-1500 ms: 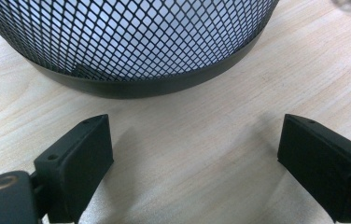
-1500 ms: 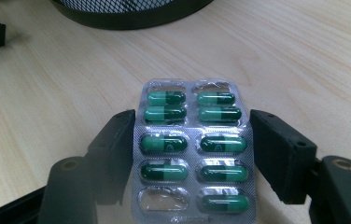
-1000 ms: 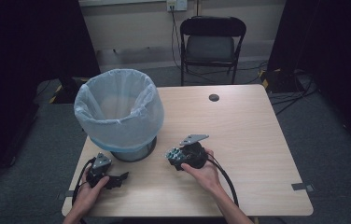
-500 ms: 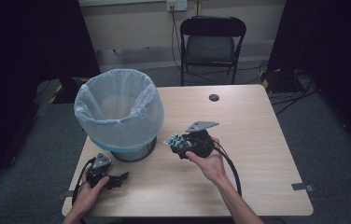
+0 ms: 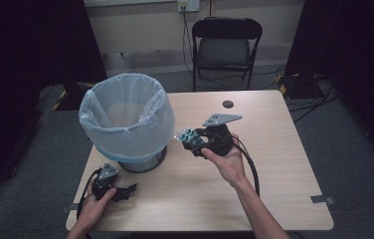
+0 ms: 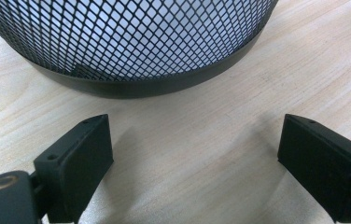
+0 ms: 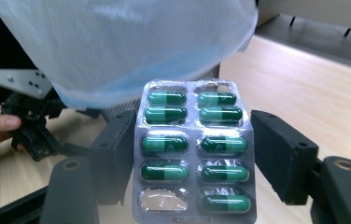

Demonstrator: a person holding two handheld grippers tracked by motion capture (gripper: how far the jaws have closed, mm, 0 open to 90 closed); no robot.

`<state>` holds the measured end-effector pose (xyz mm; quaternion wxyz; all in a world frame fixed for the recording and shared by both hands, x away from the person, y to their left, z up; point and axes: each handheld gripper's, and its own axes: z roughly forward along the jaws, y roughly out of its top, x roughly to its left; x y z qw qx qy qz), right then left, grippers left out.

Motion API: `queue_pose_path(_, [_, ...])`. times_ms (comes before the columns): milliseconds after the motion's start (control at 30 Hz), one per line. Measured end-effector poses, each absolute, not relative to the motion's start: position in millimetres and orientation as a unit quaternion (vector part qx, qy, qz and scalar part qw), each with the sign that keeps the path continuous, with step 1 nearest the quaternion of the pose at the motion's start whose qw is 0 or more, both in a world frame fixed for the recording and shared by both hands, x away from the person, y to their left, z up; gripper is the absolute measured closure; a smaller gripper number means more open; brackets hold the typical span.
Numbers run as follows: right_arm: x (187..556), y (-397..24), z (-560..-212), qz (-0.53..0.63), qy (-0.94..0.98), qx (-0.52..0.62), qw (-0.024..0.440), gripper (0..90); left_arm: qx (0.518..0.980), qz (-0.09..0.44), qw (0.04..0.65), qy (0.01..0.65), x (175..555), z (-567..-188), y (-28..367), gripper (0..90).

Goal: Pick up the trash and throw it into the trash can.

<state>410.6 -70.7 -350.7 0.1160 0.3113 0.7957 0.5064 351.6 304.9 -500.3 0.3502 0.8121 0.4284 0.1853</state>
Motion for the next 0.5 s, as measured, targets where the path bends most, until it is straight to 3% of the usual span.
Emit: queue_pose_path(500, [415.8, -71.6, -297.9, 0.537, 0.780, 0.286, 0.144, 33.7, 0.812, 0.185, 0.350, 0.428, 351.6, -500.3, 305.0, 9.6])
